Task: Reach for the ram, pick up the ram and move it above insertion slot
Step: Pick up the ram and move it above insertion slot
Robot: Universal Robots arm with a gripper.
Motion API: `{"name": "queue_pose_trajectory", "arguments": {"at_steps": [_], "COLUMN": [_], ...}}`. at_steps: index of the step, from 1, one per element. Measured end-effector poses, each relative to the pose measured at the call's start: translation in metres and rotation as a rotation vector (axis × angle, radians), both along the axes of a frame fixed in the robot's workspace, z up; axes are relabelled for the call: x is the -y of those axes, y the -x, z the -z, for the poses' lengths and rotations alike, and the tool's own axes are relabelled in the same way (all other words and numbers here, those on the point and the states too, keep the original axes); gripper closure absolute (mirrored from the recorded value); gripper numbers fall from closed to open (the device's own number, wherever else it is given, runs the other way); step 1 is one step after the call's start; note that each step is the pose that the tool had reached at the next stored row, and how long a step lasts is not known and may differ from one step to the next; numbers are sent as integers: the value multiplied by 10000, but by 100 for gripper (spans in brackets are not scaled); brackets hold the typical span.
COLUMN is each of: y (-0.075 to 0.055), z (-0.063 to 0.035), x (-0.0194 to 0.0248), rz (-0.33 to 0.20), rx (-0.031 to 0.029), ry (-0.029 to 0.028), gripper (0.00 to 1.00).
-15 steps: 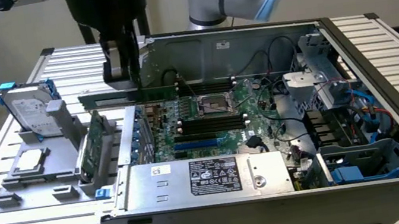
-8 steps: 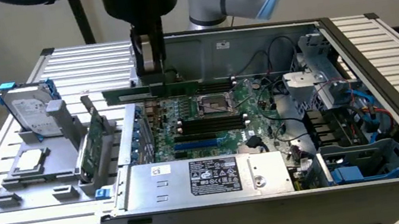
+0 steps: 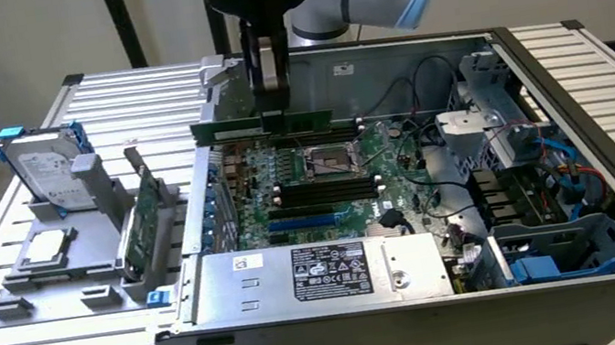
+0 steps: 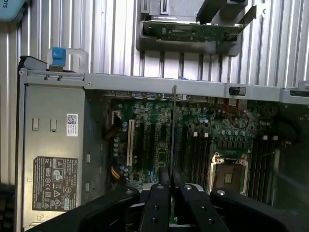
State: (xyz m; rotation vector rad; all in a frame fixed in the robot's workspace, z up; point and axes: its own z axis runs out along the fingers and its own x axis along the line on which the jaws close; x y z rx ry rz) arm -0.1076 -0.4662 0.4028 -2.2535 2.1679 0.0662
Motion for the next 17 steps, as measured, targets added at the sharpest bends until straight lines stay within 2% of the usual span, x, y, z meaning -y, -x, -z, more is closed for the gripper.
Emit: {"name": "queue_pose_trajectory", "arguments": {"at_steps": [11, 14, 17], "y": [-277, -363, -469], "z": [48, 59, 67], "x": [-376, -455, -490], "rz": [0, 1, 0], "rx": [0, 0, 0], "ry": [21, 27, 32], "gripper": [87, 87, 87]}}
